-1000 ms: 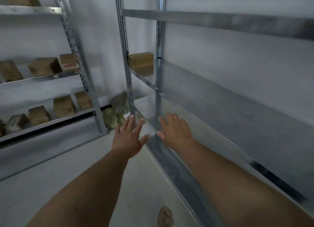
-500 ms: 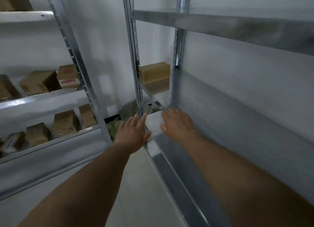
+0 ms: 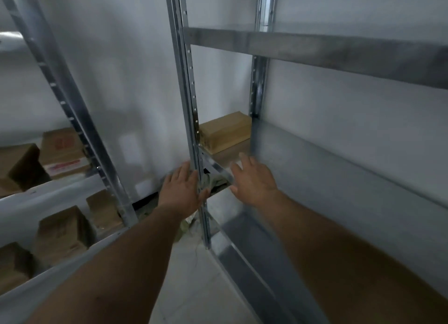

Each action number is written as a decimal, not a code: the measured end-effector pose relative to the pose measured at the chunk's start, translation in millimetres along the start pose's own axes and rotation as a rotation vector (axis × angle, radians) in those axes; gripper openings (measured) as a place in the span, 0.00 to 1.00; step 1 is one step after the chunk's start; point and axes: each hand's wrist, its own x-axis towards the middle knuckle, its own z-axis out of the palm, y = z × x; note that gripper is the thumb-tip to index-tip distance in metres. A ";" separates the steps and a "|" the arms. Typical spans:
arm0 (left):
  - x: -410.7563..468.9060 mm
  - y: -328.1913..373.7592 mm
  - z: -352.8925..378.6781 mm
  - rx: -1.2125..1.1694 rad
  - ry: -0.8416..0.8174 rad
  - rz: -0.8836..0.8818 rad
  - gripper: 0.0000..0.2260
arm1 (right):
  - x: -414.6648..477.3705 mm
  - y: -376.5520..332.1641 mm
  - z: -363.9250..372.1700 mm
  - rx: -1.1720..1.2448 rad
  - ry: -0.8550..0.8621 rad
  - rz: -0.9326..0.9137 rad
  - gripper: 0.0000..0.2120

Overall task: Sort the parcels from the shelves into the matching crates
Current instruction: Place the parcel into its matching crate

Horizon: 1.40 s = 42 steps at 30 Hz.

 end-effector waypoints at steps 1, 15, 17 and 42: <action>15.1 -12.9 -2.2 -0.002 0.002 0.022 0.30 | 14.3 -2.7 -1.1 0.000 -0.020 0.025 0.27; 193.9 -77.2 7.7 -0.159 -0.061 0.241 0.30 | 140.8 7.0 24.9 -0.026 -0.075 0.315 0.16; 215.4 -71.3 8.0 -0.180 -0.067 0.259 0.29 | 156.2 16.9 27.4 0.004 -0.084 0.349 0.16; 331.6 -24.9 1.6 -1.005 -0.758 0.284 0.34 | 223.9 22.3 33.1 0.972 0.021 1.055 0.26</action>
